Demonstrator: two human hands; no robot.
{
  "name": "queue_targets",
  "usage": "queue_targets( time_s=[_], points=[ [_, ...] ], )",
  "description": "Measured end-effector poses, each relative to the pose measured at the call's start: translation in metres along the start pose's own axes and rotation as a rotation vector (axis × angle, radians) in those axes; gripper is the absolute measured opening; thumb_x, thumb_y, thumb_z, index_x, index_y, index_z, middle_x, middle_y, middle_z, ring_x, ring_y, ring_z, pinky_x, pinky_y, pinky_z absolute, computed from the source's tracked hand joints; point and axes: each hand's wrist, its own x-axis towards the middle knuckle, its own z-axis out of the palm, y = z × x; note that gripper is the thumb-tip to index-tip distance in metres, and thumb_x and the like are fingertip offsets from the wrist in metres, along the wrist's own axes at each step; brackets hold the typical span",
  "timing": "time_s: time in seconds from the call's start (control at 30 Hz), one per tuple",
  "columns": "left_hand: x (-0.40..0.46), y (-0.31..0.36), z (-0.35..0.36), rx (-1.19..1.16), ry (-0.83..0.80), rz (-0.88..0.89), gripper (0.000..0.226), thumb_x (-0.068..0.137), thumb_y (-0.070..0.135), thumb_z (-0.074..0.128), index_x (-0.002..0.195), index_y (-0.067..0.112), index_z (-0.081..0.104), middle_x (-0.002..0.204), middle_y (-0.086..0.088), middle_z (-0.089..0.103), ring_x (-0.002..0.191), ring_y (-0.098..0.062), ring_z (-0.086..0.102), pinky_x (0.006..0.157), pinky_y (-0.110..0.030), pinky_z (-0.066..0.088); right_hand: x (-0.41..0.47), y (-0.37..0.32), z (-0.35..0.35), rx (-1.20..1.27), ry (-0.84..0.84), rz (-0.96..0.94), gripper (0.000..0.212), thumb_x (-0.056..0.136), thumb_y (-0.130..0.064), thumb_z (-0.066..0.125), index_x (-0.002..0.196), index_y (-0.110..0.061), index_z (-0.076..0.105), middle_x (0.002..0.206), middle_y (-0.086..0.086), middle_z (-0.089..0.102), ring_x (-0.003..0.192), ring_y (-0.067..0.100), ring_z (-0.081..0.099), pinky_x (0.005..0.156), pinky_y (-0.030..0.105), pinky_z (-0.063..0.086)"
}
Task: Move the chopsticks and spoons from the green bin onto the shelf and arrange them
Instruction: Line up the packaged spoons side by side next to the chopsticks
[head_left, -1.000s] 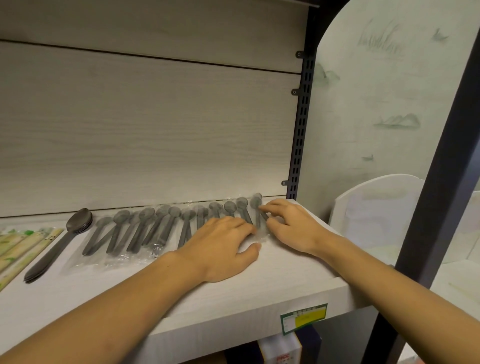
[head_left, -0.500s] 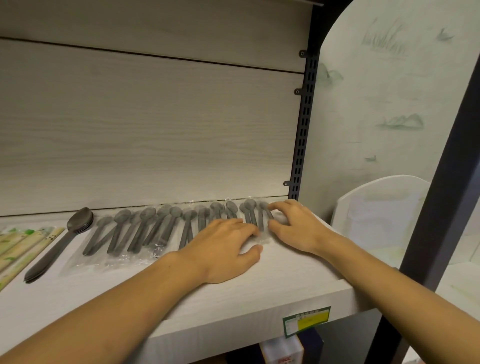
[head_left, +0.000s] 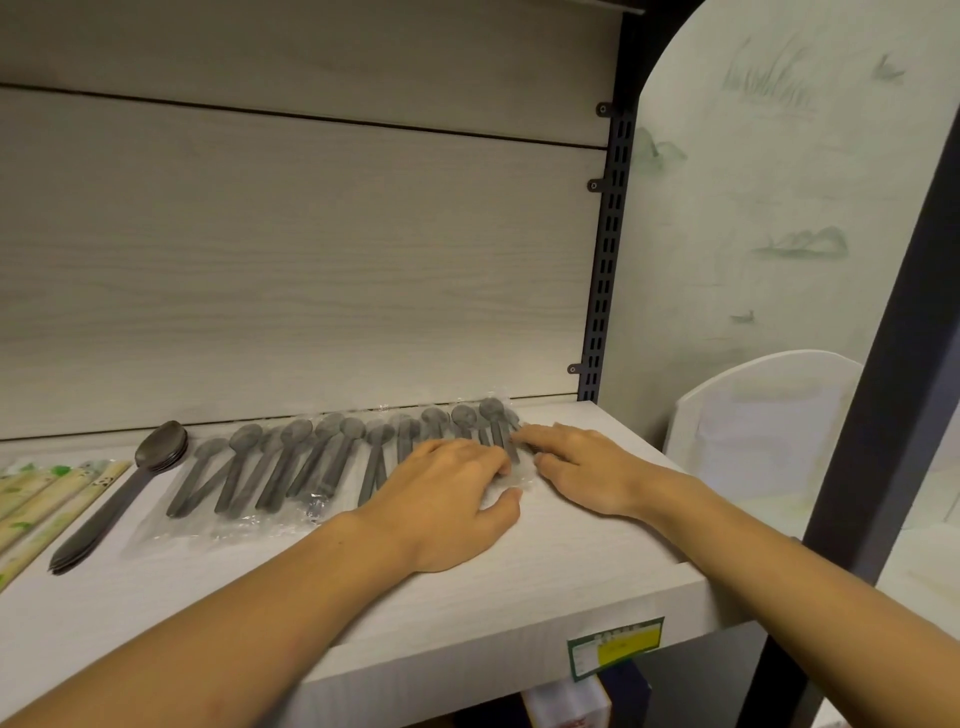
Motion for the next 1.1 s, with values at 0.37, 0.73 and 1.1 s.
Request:
queue_targets(
  time_s=[0.37,0.73,1.1],
  points=[
    [0.004,-0.002,-0.002,-0.043,-0.113,0.029,0.043,0.097,0.045,0.038,0.135,0.026,0.045,0.141,0.006,0.044,0.132,-0.012,0.036,0.112,-0.033,0.027,-0.003,0.004,0.001,0.072,0.224,-0.065,0.031,0.097,-0.029,0.047,0.126,-0.023,0.053,0.122,-0.004,0.052,0.114,0.017,0.048,0.099,0.034,0.039],
    [-0.003,0.000,-0.004,0.098,-0.064,-0.053,0.048,0.095,0.053,0.031,0.128,0.026,0.054,0.116,0.006,0.056,0.106,-0.013,0.051,0.088,-0.029,0.043,-0.005,-0.006,0.003,0.002,0.107,-0.123,0.035,0.099,-0.037,0.041,0.126,-0.024,0.060,0.128,0.001,0.053,0.118,0.021,0.048,0.102,0.038,0.039],
    [-0.042,-0.014,-0.037,0.013,-0.006,-0.142,0.050,0.090,0.055,0.044,0.129,0.026,0.054,0.133,0.008,0.052,0.125,-0.009,0.044,0.106,-0.028,0.034,-0.006,-0.006,0.001,0.006,0.196,-0.178,0.044,0.097,-0.046,0.039,0.135,-0.027,0.051,0.137,0.002,0.048,0.128,0.023,0.042,0.106,0.044,0.037]
  ],
)
